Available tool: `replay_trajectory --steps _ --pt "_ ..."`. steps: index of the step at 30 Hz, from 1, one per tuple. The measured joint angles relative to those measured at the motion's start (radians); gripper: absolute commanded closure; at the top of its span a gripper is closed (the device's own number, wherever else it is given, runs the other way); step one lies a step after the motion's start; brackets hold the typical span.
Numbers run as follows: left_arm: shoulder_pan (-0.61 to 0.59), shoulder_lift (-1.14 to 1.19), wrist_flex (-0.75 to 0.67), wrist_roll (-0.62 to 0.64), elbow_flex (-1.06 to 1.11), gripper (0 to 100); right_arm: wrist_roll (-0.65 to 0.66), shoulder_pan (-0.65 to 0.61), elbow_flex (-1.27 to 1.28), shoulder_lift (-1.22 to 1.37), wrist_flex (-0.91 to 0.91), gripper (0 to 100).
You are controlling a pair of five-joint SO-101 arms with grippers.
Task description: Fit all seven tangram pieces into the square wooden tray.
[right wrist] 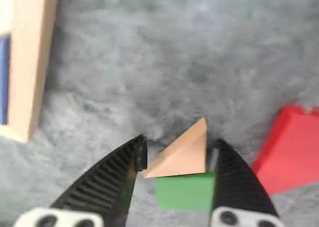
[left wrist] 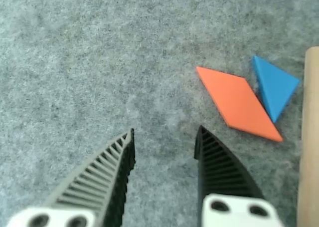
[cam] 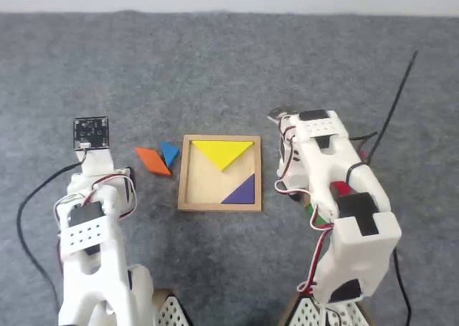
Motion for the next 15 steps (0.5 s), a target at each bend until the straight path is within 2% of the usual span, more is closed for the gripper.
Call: replay_trajectory --steps 3,7,15 --pt "0.000 0.000 0.000 0.000 0.000 82 0.083 -0.041 0.000 -0.002 -0.002 95.8" --pt "-0.005 0.000 0.000 0.000 0.000 82 0.180 -0.130 0.002 0.000 -0.002 89.0" --pt "-0.046 0.000 0.000 0.000 0.000 82 0.354 -0.163 -0.040 0.020 0.049 85.7"
